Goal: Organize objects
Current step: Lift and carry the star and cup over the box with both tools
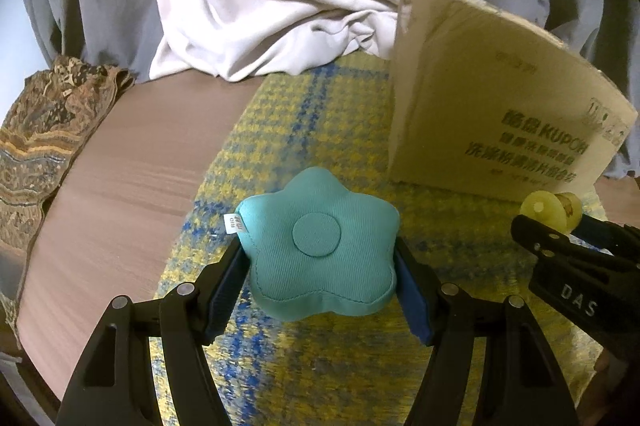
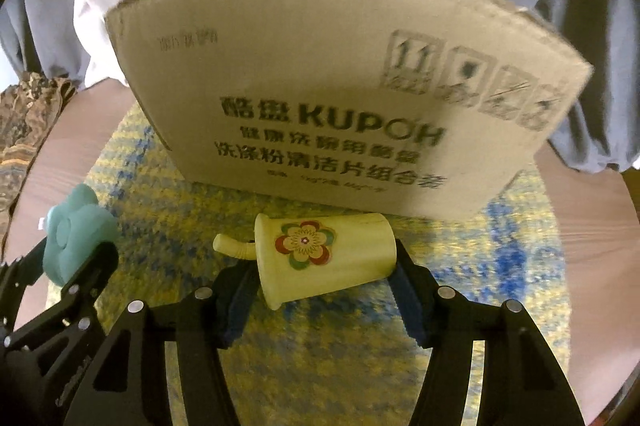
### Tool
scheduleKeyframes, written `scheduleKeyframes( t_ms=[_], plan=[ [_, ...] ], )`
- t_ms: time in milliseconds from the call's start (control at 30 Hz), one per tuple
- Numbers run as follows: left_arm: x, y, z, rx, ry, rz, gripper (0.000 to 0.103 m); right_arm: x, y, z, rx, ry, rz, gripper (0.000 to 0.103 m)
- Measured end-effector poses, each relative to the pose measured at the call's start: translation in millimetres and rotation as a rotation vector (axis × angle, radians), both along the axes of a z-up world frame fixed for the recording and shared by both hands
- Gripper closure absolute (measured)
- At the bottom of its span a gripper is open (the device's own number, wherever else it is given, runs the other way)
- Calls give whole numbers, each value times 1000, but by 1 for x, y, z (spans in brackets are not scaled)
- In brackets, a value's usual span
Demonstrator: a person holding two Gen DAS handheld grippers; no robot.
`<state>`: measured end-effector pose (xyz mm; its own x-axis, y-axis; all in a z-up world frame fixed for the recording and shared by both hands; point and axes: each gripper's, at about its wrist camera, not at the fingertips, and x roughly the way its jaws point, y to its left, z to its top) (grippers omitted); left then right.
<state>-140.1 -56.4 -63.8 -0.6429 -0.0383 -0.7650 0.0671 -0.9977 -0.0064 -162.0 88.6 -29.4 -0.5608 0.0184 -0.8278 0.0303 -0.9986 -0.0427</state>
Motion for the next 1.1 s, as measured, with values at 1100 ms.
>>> scheduleKeyframes(
  t_ms=[1100],
  plan=[
    [2,61,100,6,165,-126,34,32,74,117,-52,212,-61,42]
  ],
)
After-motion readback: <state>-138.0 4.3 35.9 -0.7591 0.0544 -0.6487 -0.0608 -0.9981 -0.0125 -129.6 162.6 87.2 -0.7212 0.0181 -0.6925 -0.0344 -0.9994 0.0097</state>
